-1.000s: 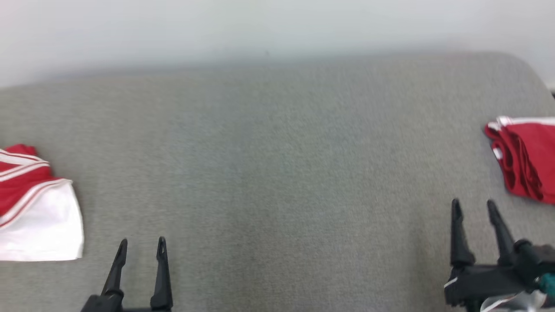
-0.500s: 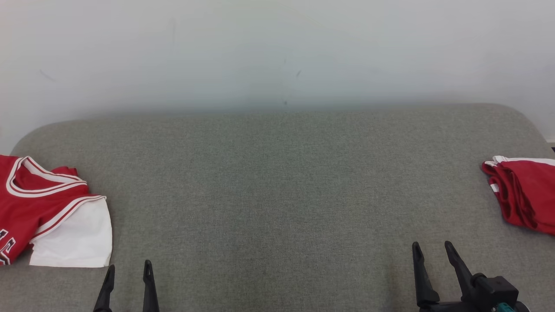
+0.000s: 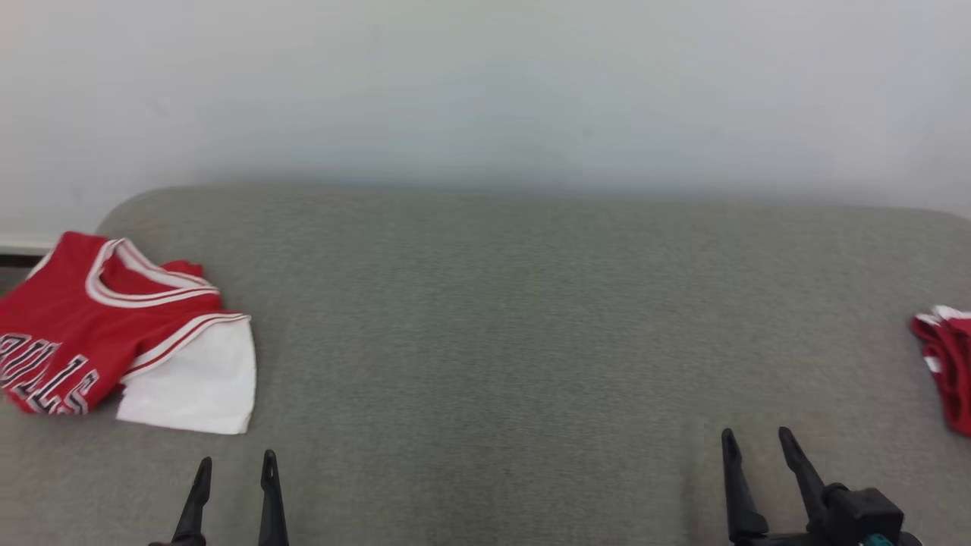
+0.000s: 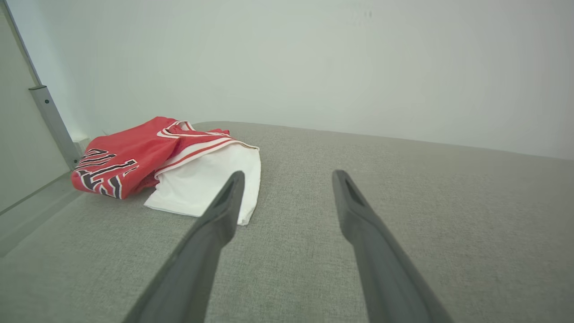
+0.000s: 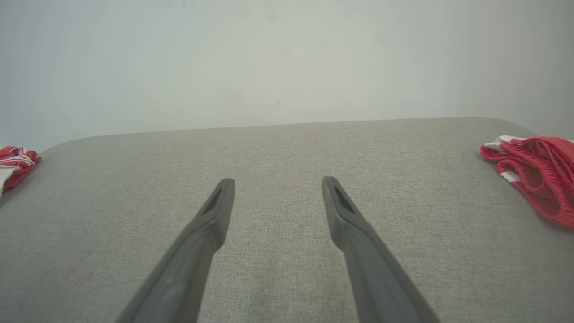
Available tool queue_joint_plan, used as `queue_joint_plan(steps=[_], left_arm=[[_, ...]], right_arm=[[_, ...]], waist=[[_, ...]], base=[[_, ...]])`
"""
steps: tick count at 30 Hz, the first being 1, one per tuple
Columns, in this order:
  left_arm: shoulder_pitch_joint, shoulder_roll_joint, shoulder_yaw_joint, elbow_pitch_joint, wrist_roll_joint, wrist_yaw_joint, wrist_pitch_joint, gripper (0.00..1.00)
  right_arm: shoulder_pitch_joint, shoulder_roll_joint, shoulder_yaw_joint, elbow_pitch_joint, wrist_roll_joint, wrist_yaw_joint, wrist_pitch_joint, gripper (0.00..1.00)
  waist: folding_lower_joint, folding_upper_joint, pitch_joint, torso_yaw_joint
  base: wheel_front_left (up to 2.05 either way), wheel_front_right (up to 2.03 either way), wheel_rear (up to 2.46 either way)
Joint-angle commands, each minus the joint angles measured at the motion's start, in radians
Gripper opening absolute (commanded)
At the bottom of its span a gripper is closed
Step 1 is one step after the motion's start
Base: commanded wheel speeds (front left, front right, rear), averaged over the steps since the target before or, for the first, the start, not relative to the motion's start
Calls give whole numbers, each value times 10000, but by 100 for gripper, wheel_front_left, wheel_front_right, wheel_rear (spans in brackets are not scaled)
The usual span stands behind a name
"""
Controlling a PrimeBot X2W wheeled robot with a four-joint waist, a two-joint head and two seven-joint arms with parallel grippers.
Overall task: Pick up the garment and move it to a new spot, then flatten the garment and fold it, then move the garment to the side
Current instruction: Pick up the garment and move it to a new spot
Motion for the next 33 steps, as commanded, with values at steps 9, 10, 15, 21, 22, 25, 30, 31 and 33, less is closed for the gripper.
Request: queue_joint_plan(steps=[9, 10, 15, 21, 22, 25, 30, 31, 33], left_arm=[[214, -1, 190, -41, 336, -98, -34, 100], [249, -5, 227, -44, 356, -111, -34, 100], [386, -5, 479, -138, 411, -111, -34, 100], [573, -7, 803, -429, 220, 54, -34, 100], [573, -8, 820, -458, 198, 50, -34, 100], [530, -8, 841, -475, 162, 32, -34, 100], [-51, -9, 635, -388, -87, -132, -34, 100], [-265, -7, 576, -287, -78, -207, -34, 100], [-911, -5, 469, 11, -98, -332, -34, 100]], right_arm=[[-83, 45, 654, 247, 277, -24, -71, 100], [-108, 46, 748, 278, 326, -24, -84, 100], [-255, 41, 1025, 465, 463, -24, -150, 100], [-636, 39, 1316, 656, 264, -25, -97, 100], [-665, 34, 1335, 681, 256, -25, -108, 100], [-733, 37, 1402, 754, 296, -24, -153, 100], [-579, 35, 1441, 823, 413, -25, -237, 100], [-558, 33, 1443, 794, 406, -24, -230, 100], [-566, 38, 1475, 685, 368, -24, -194, 100]], waist=[[0, 0, -119, 2923], [0, 0, -118, 3139], [0, 0, -40, 4014], [0, 0, 267, 4178], [0, 0, 281, 4182], [0, 0, 283, 4176], [0, 0, 261, 4124], [0, 0, 277, 4111], [0, 0, 361, 4060]], base=[[0, 0, 0], [0, 0, 0], [0, 0, 0], [0, 0, 0], [0, 0, 0], [0, 0, 0], [0, 0, 0], [0, 0, 0], [0, 0, 0]])
